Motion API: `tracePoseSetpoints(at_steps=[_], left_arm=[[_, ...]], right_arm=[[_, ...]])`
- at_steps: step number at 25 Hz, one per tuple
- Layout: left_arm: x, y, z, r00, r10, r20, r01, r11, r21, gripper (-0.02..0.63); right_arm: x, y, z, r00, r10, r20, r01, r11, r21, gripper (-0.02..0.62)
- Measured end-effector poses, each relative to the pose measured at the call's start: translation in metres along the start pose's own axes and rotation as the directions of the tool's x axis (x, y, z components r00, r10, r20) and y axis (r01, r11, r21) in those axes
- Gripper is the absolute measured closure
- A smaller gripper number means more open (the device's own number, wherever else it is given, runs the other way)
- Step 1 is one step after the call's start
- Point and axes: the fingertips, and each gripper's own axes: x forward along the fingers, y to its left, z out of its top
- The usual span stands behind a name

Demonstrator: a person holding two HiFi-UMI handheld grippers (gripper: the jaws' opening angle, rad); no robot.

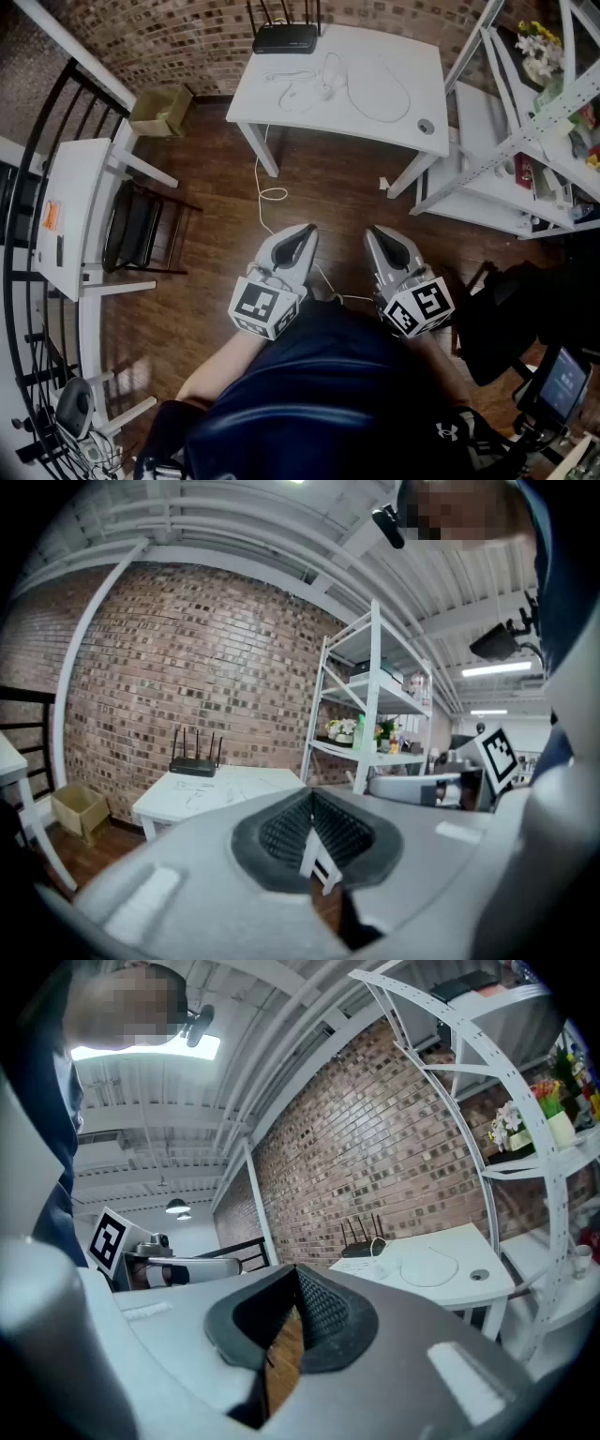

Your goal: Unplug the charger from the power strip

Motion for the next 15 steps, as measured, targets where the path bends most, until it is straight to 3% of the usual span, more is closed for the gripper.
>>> tracePoseSetpoints(at_steps=[6, 12, 15], left_arm=[[0.020, 0.017, 0.006, 1.000, -0.005, -0.001, 0.005, 1.000, -0.011, 0.601], [0.091, 0.060, 0.003, 0.999, -0.043, -0.011, 0.043, 0.999, -0.034, 0.601], [0.130, 0.092, 0.003, 0.997, -0.081, -0.020, 0.080, 0.995, -0.054, 0.601]], right_arm=[[0.021, 0.004, 0.014, 0.997, 0.068, 0.021, -0.067, 0.996, -0.063, 0.588], [0.076, -0.067, 0.014, 0.999, -0.033, -0.026, 0.033, 0.999, 0.004, 0.586], [0.112, -0.096, 0.018, 0.995, -0.089, -0.036, 0.089, 0.996, -0.012, 0.586]])
